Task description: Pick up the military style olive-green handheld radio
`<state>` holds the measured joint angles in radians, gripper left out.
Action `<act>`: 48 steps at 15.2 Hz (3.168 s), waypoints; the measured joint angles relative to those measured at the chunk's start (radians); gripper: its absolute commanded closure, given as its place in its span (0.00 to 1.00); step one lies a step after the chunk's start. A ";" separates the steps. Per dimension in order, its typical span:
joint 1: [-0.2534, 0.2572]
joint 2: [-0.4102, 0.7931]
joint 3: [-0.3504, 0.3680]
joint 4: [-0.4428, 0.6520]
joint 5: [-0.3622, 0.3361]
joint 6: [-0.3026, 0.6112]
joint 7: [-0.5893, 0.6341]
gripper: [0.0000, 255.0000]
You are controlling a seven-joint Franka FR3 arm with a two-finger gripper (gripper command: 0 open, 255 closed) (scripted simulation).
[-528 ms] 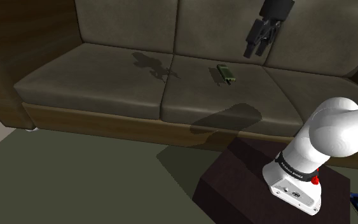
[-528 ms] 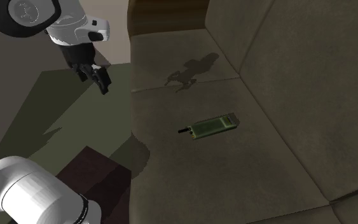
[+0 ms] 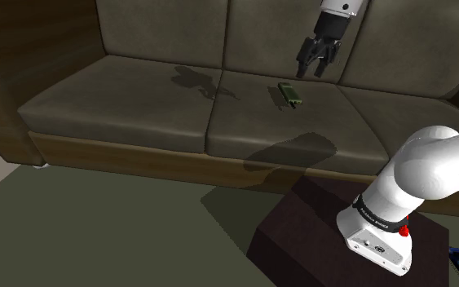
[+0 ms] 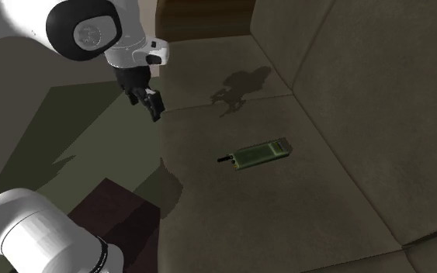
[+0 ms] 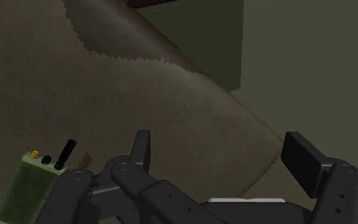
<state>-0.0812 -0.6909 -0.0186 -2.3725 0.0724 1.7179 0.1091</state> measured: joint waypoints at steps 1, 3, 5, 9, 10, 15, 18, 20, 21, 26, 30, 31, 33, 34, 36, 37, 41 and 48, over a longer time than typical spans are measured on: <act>-0.010 0.023 -0.006 0.000 -0.006 0.021 0.005 0.00; -0.031 0.087 -0.021 0.016 -0.018 0.065 0.013 0.00; -0.050 0.149 -0.034 0.038 -0.028 0.103 0.023 0.00; -0.087 0.255 -0.062 0.065 -0.045 0.176 0.045 0.00; -0.096 0.287 -0.070 0.071 -0.049 0.200 0.049 0.00; -0.139 0.430 -0.110 0.110 -0.062 0.297 0.072 0.00; -0.163 0.532 -0.136 0.170 -0.063 0.335 0.083 0.00; -0.176 0.576 -0.150 0.190 -0.063 0.356 0.097 0.00; -0.184 0.615 -0.158 0.215 -0.060 0.369 0.100 0.00; -0.227 0.759 -0.203 0.309 -0.045 0.411 0.110 0.00; -0.237 0.810 -0.210 0.316 -0.034 0.452 0.112 0.00; -0.238 0.820 -0.210 0.317 -0.032 0.461 0.109 0.00; -0.240 0.835 -0.210 0.307 -0.027 0.485 0.105 0.00; -0.239 0.844 -0.209 0.300 -0.024 0.501 0.105 0.00; -0.240 0.850 -0.209 0.293 -0.022 0.513 0.103 1.00; -0.240 0.851 -0.209 0.293 -0.022 0.516 0.102 1.00; -0.241 0.850 -0.209 0.290 -0.021 0.519 0.101 1.00; -0.240 0.844 -0.209 0.300 -0.024 0.502 0.104 1.00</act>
<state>-0.3208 0.1536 -0.2279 -2.0725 0.0484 2.2196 0.2130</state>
